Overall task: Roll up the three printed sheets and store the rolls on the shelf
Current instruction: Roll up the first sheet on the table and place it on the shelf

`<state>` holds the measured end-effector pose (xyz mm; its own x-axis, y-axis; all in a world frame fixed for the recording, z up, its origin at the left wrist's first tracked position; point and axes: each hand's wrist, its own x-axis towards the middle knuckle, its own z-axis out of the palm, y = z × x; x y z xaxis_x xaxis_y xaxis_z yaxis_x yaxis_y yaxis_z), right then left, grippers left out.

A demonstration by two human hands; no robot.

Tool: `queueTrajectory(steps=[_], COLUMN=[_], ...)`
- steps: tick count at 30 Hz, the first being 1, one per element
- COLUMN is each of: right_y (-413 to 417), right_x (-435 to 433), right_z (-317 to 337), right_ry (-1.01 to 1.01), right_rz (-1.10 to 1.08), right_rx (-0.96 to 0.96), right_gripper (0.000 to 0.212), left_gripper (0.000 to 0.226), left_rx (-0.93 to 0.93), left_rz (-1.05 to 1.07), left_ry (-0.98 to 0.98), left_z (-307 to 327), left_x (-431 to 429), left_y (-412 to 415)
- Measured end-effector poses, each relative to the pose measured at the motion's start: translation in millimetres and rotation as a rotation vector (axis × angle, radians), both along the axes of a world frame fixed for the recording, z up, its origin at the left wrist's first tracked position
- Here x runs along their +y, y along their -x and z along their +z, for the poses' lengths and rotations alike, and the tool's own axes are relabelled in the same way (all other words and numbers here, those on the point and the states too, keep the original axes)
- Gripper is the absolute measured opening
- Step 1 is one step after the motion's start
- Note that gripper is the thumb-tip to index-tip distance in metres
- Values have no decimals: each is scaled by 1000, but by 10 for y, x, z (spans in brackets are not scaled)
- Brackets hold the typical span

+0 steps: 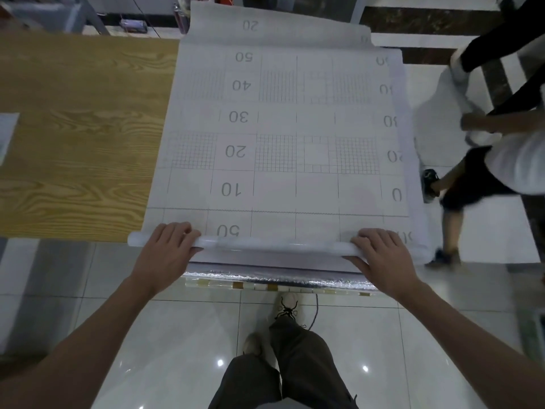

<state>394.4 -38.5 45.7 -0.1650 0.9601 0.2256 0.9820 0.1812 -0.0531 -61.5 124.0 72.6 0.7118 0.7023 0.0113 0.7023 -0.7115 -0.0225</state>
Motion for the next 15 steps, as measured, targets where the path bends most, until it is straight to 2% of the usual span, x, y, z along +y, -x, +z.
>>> queueTrajectory(steps=[3,7,12,15], right_y=[-11,-77,-149,-201], right_x=[1,27,116,123], right_z=[2,31,42,40], right_ry=[14,98,53,36], right_rz=[-33,-22,61,86], right_rx=[-44,29,40,-7], right_gripper=[47,58,43,46], left_gripper=[49,51,47,45], left_rx=[-28,-48,-61,-40], left_rz=[35,-12,34,74], left_ry=[40,82,-6,-3], left_z=[-20,-4,14,-42], left_x=[-45,1,-25,-76], left_y=[-7,-22,-96,-114])
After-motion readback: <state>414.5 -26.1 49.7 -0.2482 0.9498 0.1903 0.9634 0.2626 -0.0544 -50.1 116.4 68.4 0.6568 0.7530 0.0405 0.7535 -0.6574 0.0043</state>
